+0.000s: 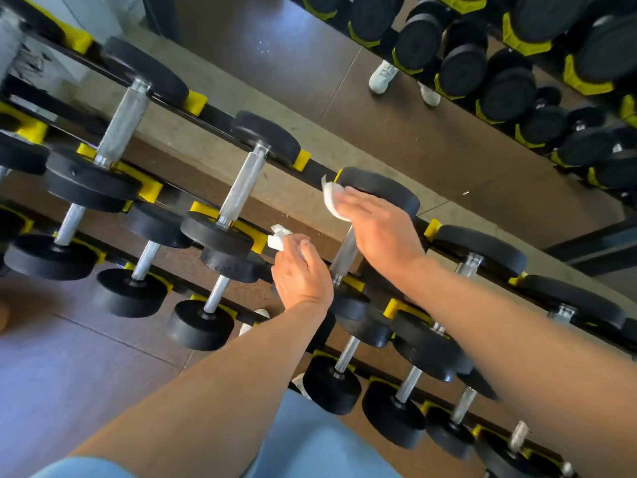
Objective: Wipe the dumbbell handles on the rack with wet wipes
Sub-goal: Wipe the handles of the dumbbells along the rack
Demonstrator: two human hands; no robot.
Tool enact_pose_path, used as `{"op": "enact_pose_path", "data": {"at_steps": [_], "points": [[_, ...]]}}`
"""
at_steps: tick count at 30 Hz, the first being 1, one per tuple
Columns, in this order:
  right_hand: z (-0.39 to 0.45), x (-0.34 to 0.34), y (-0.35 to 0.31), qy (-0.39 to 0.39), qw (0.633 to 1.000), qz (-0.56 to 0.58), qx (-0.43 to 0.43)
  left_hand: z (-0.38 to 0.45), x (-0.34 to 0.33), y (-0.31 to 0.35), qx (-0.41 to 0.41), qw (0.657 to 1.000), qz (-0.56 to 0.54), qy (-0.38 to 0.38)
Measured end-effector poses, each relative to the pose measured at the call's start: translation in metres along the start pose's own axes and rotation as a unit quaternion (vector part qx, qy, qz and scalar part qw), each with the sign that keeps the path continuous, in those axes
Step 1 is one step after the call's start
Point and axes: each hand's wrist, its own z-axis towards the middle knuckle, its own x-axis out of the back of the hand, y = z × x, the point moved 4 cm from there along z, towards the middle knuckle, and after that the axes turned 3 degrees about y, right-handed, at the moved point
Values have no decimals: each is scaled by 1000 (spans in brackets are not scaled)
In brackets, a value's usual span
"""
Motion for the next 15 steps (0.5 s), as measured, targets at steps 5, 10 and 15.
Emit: {"op": "enact_pose_path", "data": {"at_steps": [5, 10, 15], "points": [[-11, -13, -3, -191, 977, -82, 36, -1, 0, 0, -1, 1000, -3, 0], [-24, -7, -40, -309, 941, 126, -53, -1, 0, -2, -3, 1000, -8, 11], [18, 1, -5, -70, 997, -20, 9, -3, 1, 2, -2, 1000, -11, 17]]}}
